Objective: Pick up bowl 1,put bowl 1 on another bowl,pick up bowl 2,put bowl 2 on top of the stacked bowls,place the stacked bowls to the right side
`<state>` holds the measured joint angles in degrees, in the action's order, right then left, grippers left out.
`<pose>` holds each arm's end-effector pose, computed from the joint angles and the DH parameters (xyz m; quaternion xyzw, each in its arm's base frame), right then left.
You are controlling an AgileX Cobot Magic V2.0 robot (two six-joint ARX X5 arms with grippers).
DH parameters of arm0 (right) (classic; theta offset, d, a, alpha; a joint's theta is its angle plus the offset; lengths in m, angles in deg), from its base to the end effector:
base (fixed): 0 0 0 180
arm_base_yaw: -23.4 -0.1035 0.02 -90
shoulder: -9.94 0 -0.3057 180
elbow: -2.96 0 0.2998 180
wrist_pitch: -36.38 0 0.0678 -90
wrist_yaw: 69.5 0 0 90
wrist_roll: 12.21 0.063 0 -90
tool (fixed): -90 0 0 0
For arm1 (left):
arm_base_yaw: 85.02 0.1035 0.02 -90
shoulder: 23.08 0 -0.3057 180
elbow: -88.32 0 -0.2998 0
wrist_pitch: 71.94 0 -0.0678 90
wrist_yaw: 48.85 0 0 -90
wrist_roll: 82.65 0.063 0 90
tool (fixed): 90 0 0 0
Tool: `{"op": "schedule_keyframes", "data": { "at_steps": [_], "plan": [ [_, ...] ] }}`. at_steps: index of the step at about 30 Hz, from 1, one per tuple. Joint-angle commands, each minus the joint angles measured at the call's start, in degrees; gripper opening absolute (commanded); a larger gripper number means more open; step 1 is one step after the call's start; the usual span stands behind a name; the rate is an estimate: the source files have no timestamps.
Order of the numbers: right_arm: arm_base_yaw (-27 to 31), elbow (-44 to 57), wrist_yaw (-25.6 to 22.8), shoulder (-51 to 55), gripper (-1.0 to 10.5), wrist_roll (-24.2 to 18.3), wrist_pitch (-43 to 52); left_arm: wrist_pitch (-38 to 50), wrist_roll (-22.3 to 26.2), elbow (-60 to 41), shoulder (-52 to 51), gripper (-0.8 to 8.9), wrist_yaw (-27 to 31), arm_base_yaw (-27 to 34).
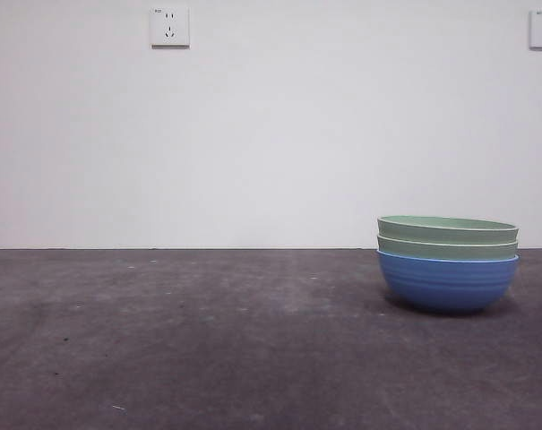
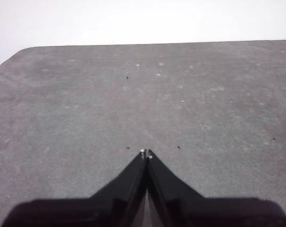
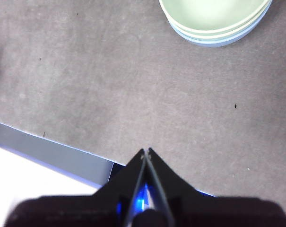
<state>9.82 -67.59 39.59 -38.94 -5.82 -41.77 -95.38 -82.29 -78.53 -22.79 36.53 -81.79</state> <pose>0.1584 0.0594 0.3383 0.0698 0.4857 0.2211 0.8428 0.1350 0.0025 0.1478 -0.0032 0.0919 -0.0124 0.9957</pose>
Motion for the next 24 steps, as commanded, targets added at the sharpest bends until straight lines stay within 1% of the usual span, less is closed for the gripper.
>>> {"op": "schedule_keyframes", "data": {
  "at_steps": [1,3,5,7,8,10,13,14,17,20,23,24],
  "plan": [
    [-0.1,0.4,0.1,0.0,0.0,-0.5,0.2,-0.3,-0.4,-0.7,-0.2,-0.03,0.1,0.2],
    [-0.1,0.4,0.0,0.0,0.0,-0.5,0.2,-0.3,-0.4,-0.7,-0.2,-0.03,0.1,0.2],
    [0.3,0.4,-0.8,0.6,0.0,-4.9,2.0,-0.3,-0.4,-0.7,-0.2,-0.03,0.1,0.2],
    [1.6,0.5,-2.9,2.1,0.0,-6.1,5.3,-0.3,-0.4,-0.7,-0.2,-0.03,0.0,0.2],
    [2.4,0.7,-2.9,3.2,0.0,-7.5,7.4,-0.3,-0.4,-0.7,-0.2,-0.03,0.1,0.2],
    [3.9,1.6,-1.4,5.7,0.0,-10.1,12.0,-0.3,-0.4,-0.7,-0.2,-0.03,0.1,0.2],
    [6.7,6.4,5.5,11.5,0.0,-11.2,21.3,-0.3,-0.4,-0.7,-0.2,-0.03,0.1,0.2],
    [7.8,8.5,6.4,13.6,0.0,-11.8,23.8,-0.3,-0.4,-0.7,-0.2,-0.03,0.1,0.2],
    [10.3,15.6,6.1,19.6,0.0,-14.1,30.8,-0.3,-0.4,-0.7,-0.2,-0.03,0.1,0.2],
    [11.9,24.6,6.1,25.8,0.0,-14.2,39.9,-0.3,-0.4,-0.7,-0.2,-0.03,0.1,0.2],
    [12.1,33.2,5.8,31.6,0.0,-12.6,47.9,-0.3,-0.4,-0.7,-0.2,-0.03,0.1,0.2],
    [12.1,35.8,4.7,33.4,0.0,-11.9,49.9,-0.3,-0.4,-0.7,-0.2,-0.03,0.1,0.2]
  ]
}}
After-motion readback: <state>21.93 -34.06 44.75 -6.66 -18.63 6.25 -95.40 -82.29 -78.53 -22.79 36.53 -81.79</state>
